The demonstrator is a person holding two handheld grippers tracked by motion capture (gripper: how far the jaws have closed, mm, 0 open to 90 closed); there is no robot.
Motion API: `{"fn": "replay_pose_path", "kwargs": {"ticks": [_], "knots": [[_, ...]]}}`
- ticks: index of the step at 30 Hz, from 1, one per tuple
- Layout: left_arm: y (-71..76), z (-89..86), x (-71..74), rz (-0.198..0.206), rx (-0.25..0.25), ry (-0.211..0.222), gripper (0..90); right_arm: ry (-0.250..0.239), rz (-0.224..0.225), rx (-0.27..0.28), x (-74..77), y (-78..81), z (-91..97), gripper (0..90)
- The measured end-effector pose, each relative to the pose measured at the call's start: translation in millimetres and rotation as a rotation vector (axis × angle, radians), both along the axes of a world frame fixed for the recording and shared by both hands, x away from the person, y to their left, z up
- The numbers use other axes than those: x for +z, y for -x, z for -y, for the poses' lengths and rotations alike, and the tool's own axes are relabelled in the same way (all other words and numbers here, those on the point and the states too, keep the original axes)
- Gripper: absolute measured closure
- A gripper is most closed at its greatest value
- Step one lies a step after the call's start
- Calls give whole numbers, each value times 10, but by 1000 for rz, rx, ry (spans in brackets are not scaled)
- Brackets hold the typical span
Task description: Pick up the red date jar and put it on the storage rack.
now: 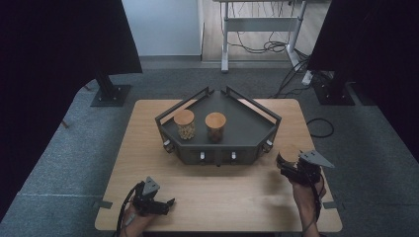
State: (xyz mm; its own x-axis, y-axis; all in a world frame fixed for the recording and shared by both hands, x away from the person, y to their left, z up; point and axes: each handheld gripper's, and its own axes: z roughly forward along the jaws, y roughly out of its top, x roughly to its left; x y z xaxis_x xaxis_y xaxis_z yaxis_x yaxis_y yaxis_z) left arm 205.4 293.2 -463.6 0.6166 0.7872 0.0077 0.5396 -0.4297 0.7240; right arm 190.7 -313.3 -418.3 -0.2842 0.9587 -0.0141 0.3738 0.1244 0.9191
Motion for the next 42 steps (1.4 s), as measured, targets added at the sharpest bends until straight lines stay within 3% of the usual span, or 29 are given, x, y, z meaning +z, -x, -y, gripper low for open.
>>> {"fn": "replay_pose_path", "kwargs": {"ticks": [42], "knots": [[-1, -2, -1, 0, -2, 1, 23, -2, 29, 61, 317, -83, -95, 252]]}}
